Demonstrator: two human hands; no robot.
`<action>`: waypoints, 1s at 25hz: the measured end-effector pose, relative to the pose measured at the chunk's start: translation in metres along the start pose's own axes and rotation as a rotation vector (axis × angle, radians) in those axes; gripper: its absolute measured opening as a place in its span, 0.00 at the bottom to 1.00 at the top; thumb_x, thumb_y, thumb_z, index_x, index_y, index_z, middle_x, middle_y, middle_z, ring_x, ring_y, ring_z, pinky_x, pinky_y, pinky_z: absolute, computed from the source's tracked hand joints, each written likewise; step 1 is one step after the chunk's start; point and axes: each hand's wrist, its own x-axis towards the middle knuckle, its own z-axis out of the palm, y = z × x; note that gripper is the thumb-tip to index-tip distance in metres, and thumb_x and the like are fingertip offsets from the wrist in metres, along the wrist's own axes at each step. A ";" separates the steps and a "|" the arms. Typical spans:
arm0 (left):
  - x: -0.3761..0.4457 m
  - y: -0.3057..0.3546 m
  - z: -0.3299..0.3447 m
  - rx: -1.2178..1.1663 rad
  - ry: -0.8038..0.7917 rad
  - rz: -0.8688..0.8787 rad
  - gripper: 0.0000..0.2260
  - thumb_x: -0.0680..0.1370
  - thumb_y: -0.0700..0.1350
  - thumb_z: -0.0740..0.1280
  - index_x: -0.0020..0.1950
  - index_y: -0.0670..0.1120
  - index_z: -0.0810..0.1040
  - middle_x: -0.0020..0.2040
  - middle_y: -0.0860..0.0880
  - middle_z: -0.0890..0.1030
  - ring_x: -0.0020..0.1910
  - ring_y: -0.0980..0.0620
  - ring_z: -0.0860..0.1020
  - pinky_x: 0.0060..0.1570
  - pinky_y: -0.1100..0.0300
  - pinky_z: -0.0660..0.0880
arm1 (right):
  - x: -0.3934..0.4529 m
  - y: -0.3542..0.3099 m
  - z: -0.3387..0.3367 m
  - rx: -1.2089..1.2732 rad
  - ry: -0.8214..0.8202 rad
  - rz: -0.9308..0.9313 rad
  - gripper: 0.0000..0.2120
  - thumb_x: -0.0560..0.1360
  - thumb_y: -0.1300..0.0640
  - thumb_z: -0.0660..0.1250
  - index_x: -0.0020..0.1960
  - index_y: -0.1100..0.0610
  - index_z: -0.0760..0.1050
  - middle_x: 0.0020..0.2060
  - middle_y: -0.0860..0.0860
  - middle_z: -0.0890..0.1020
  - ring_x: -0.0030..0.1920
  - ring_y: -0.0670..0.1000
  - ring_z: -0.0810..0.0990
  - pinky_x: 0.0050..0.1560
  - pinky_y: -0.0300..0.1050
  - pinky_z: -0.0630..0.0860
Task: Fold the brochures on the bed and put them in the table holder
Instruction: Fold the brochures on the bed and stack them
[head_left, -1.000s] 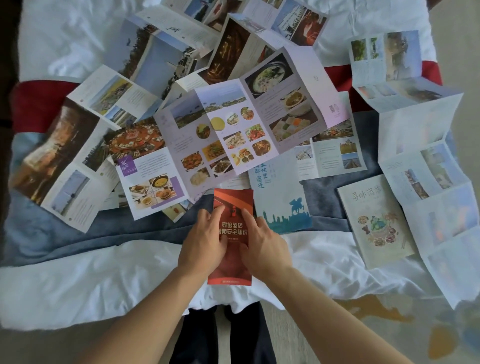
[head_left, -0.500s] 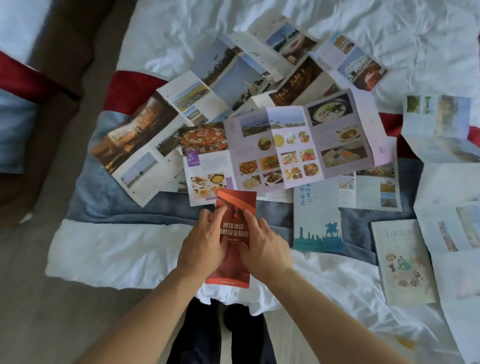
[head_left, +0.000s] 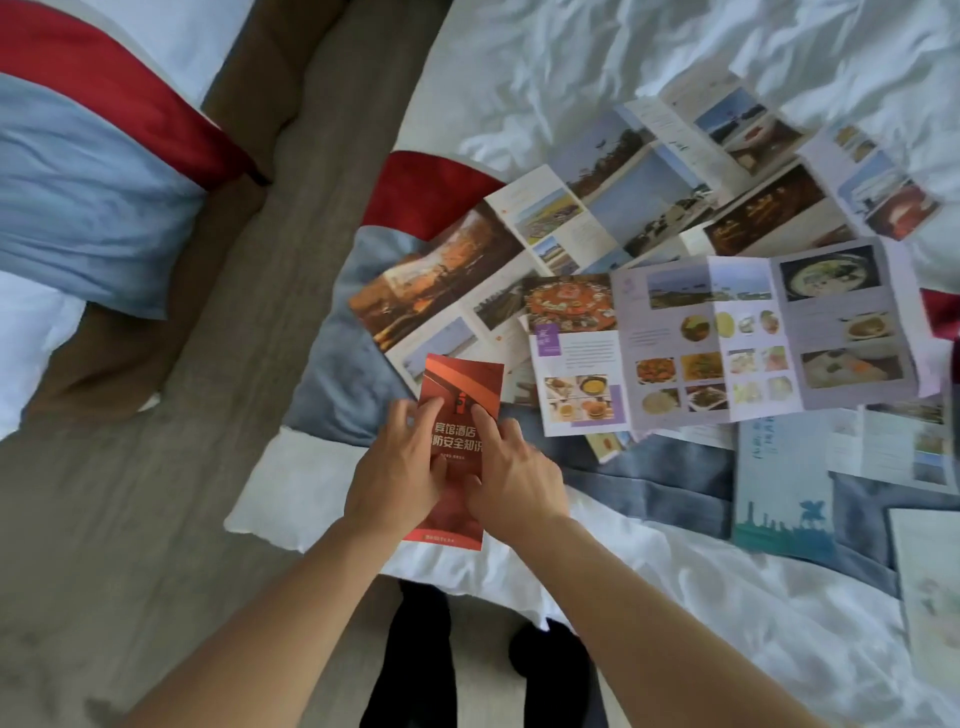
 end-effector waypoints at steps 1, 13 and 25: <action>-0.004 -0.016 -0.003 0.010 -0.007 -0.003 0.28 0.72 0.40 0.71 0.71 0.49 0.68 0.61 0.47 0.69 0.52 0.43 0.79 0.39 0.47 0.79 | 0.004 -0.014 0.009 -0.001 -0.034 0.001 0.36 0.76 0.52 0.64 0.78 0.48 0.50 0.62 0.54 0.70 0.54 0.60 0.79 0.42 0.51 0.72; -0.008 -0.038 0.042 -0.047 -0.202 0.175 0.28 0.71 0.40 0.70 0.70 0.46 0.69 0.65 0.46 0.68 0.57 0.46 0.77 0.50 0.51 0.79 | -0.018 0.003 0.049 0.019 -0.069 0.193 0.33 0.75 0.47 0.63 0.76 0.47 0.53 0.64 0.52 0.71 0.58 0.58 0.78 0.49 0.53 0.75; -0.009 -0.010 0.091 0.538 -0.315 0.379 0.35 0.80 0.50 0.62 0.81 0.50 0.46 0.82 0.45 0.42 0.80 0.44 0.42 0.77 0.44 0.46 | -0.032 0.058 0.068 -0.313 -0.060 -0.036 0.36 0.77 0.48 0.65 0.79 0.58 0.55 0.80 0.56 0.54 0.79 0.58 0.49 0.76 0.61 0.54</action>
